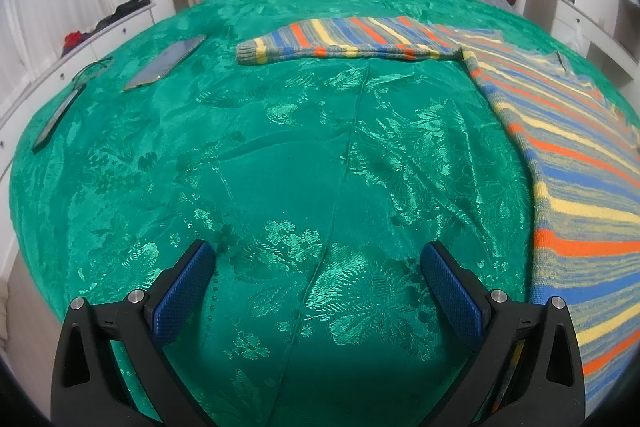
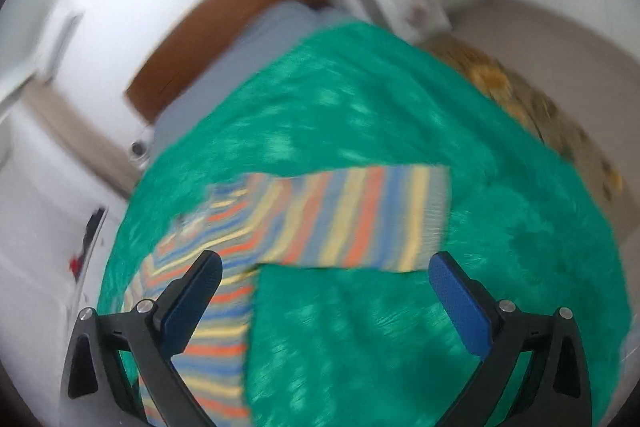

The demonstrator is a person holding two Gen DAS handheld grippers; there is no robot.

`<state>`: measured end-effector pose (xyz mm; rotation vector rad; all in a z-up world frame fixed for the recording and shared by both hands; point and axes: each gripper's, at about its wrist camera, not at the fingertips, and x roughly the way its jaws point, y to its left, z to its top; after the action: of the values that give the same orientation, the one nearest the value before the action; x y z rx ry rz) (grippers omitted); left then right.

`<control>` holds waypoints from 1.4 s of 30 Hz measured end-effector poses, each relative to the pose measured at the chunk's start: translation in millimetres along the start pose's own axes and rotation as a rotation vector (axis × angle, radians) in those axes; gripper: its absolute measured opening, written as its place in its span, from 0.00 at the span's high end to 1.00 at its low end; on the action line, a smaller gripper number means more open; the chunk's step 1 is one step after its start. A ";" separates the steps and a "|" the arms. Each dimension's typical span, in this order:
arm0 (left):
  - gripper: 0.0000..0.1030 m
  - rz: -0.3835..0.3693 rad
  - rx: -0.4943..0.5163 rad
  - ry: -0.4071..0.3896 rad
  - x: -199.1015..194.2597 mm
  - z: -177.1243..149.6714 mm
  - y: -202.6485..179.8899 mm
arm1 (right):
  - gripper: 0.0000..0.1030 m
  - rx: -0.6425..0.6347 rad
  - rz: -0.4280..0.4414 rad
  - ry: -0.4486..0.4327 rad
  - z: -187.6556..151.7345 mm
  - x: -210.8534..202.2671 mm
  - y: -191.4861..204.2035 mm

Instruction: Fold small clothes

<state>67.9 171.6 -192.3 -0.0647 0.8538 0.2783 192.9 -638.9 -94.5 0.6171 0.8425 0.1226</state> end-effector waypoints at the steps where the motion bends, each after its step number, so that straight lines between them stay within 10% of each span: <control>1: 0.00 0.001 -0.001 -0.001 0.3 -0.1 -0.1 | 0.18 0.022 -0.023 0.026 3.2 13.3 -10.8; 8: 0.00 0.017 0.003 -0.012 2.8 -0.3 -3.2 | 0.35 0.192 -0.115 0.076 7.6 72.8 -56.6; 12: 0.00 0.021 0.002 -0.015 3.0 -0.7 -3.9 | 0.95 0.216 -0.077 0.134 11.0 94.0 -69.0; 18: 0.00 0.020 0.002 -0.022 2.9 -1.1 -4.4 | 0.95 -0.001 -0.154 0.022 33.6 65.6 12.6; 30: 0.00 -0.004 0.007 -0.022 2.4 0.1 -2.2 | 0.90 -0.467 0.175 0.193 -13.4 152.7 322.3; 33: 0.00 -0.007 0.007 -0.021 2.3 0.1 -1.8 | 0.43 -0.388 0.276 0.310 -42.0 195.0 334.7; 37: 0.00 -0.008 0.008 -0.022 2.3 0.3 -1.7 | 0.41 -0.311 0.343 0.311 -64.7 198.0 317.8; 42: 0.00 -0.046 0.019 -0.006 -5.1 6.5 -0.8 | 0.40 -0.441 0.160 0.232 -85.4 160.0 268.7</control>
<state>69.7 170.7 -184.3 -0.0656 0.8481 0.2268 274.2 -325.1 -93.7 0.2549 0.9513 0.5189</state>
